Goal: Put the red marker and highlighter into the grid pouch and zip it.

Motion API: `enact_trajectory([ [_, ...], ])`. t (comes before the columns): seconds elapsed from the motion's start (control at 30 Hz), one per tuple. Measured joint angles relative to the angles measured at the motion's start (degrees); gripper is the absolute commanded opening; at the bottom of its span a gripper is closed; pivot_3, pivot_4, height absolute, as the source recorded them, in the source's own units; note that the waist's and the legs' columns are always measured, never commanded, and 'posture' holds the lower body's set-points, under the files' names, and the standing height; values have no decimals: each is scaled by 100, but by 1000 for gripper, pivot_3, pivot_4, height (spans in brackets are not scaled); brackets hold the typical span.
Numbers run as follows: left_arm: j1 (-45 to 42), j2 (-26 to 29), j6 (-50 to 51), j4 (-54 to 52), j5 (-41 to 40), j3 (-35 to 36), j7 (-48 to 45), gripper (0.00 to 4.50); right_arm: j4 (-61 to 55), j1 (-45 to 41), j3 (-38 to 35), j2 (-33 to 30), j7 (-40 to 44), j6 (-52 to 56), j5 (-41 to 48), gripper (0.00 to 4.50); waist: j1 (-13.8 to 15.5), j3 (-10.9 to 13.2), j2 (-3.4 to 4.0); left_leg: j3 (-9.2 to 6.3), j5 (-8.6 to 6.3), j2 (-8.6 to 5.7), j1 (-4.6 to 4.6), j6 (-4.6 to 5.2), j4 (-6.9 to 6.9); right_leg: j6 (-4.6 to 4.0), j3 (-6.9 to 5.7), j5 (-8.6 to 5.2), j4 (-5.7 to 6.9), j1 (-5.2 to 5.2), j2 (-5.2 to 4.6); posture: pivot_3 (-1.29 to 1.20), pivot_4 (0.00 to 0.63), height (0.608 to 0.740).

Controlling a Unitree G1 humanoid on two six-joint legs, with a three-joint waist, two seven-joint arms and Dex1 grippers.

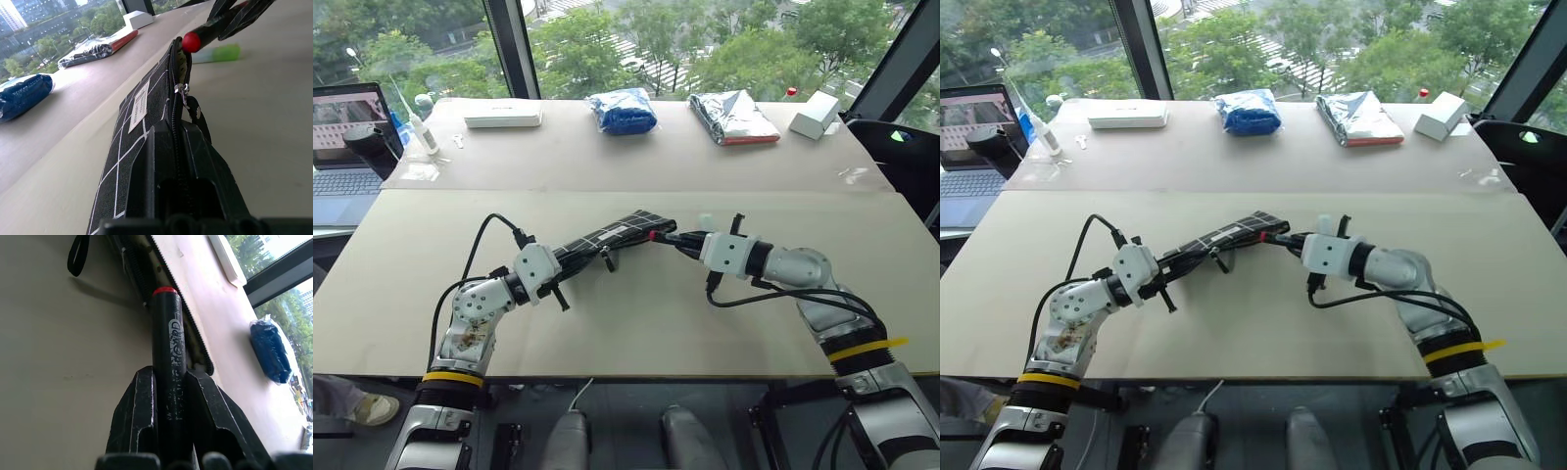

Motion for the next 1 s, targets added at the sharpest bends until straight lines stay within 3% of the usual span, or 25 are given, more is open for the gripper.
enact_trajectory([
  [0.47,80,10,-8,-66,5,-142,-219,0,629,-550,474,276,-42,-840,-816,491,45,0,0,0,0,2,2,0,1,-3,-1,2,6,-1,2,0,150,740],
  [1.0,-15,33,29,-137,-35,-150,-284,0,2193,-1735,1171,1328,-736,-2055,-1707,491,46,0,1,-2,0,1,5,-1,1,-7,-2,4,14,-2,1,0,150,740],
])
